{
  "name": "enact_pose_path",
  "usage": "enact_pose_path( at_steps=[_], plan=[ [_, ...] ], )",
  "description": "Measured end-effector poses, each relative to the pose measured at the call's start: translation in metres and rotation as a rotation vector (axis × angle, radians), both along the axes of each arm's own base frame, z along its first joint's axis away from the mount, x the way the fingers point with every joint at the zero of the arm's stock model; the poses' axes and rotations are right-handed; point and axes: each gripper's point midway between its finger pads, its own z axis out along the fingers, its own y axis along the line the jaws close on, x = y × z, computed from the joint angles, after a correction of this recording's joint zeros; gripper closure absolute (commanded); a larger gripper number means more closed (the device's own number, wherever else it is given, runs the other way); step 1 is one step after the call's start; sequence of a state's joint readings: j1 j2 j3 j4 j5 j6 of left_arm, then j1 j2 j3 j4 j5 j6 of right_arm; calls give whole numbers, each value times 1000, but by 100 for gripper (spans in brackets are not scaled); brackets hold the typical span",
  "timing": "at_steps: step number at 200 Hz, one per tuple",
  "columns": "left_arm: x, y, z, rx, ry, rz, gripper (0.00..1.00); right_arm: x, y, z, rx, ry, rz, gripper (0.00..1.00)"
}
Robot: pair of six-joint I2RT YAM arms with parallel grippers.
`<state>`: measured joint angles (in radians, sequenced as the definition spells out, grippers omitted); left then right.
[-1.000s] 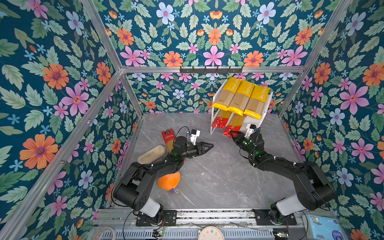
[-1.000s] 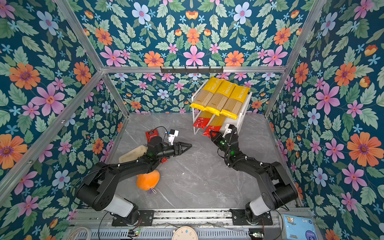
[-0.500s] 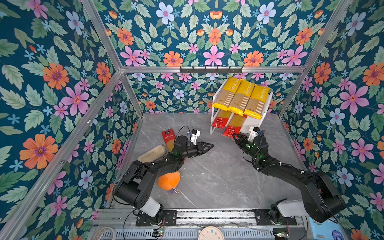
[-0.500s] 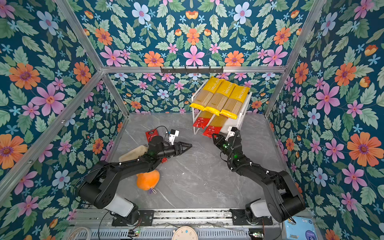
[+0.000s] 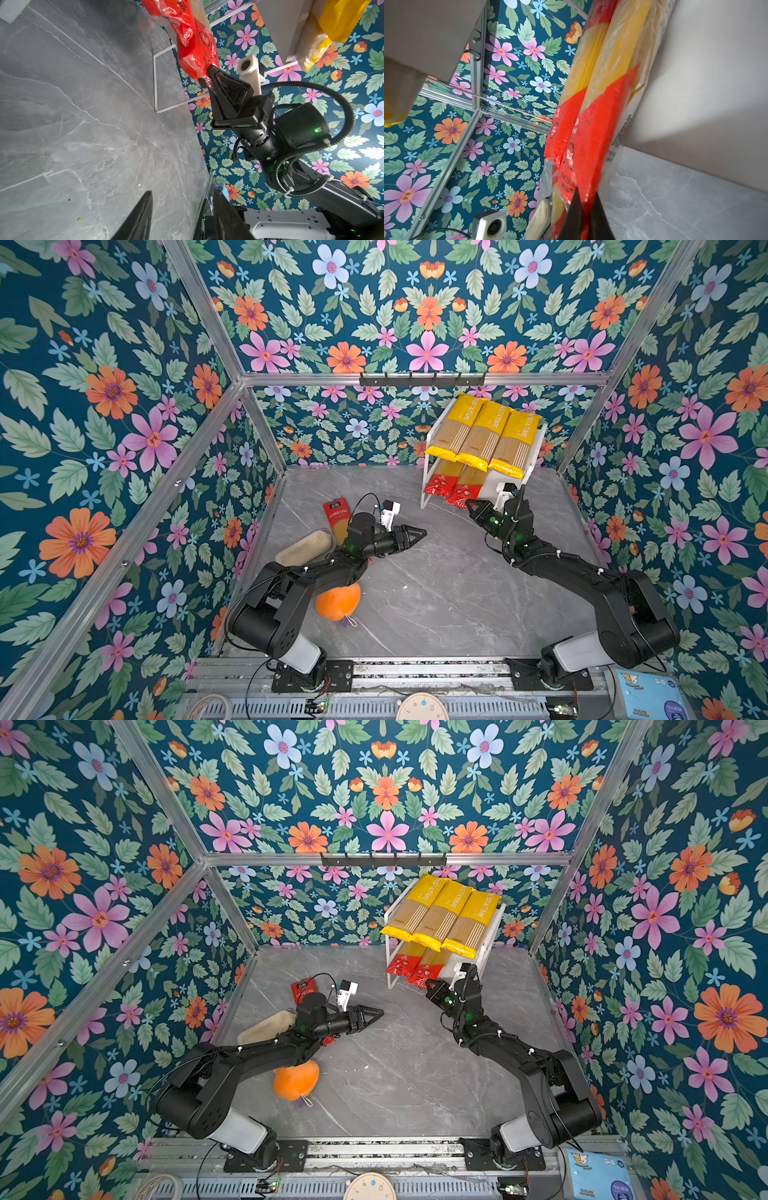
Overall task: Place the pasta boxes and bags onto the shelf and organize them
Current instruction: 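Release the pack with the right gripper while the left moves to the last pack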
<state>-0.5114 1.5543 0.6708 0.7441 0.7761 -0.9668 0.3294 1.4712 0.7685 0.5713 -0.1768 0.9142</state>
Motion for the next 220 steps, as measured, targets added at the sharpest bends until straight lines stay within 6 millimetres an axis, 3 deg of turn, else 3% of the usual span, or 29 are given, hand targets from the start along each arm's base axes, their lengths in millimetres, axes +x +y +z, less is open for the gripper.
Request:
enact_pose_path(
  at_steps=[39,86,110,156,220],
  plan=[
    [2,-1,2,-3,-4,0,51,2,1,-3,-33,13,9,91],
    [3,0,0,3,-2,4,51,-4,-1,-7,-40,20,14,64],
    [5,4,1,11,-8,21,51,-12,1,-5,-35,16,33,56],
    [19,27,-4,45,-3,101,51,-37,17,-6,-34,20,76,52],
    [39,69,-28,214,20,258,47,-69,42,-16,-44,56,125,52]
  ],
)
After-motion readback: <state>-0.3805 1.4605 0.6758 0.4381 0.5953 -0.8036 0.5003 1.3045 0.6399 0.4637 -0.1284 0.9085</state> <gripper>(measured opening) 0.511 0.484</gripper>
